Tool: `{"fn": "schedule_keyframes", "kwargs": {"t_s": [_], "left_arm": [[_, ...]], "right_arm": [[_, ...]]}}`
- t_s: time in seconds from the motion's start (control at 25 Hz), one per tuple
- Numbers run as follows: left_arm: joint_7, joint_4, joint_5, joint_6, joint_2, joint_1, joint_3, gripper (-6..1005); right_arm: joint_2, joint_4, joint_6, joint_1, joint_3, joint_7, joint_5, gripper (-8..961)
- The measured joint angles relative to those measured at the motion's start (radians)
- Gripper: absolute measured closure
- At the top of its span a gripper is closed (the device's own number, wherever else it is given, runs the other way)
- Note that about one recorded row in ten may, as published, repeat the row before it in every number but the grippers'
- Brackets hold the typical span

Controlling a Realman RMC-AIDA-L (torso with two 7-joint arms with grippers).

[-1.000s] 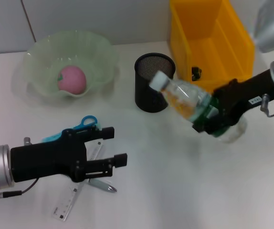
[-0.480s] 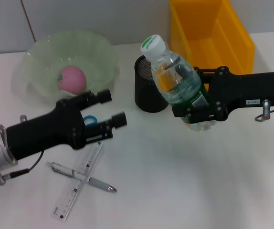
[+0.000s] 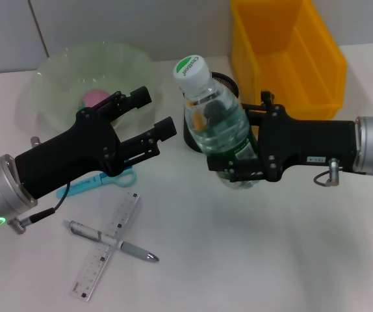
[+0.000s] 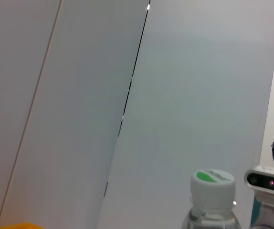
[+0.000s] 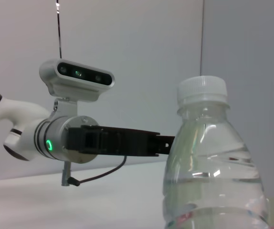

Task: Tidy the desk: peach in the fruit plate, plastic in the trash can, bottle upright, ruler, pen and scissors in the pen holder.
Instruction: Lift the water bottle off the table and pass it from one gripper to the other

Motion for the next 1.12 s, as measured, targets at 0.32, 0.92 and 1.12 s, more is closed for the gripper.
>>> {"fn": "schedule_keyframes", "kwargs": {"t_s": [0.32, 0.92, 1.12], "left_arm": [[0.015, -0.018, -0.019, 0.043, -0.002, -0.016, 0.003, 189], [0.054, -0.078, -0.052, 0.067, -0.002, -0.05, 0.006, 190], [0.057, -0.081, -0.052, 0.067, -0.003, -0.05, 0.006, 191]], "right_arm": [[0.002, 0.114, 0.01, 0.039, 0.005, -0.065, 0.016, 178], [0.007, 0.25, 0.047, 0.098, -0.005, -0.132, 0.018, 178], [0.008, 0.26, 0.048, 0.102, -0.004, -0.133, 0.018, 178]]}}
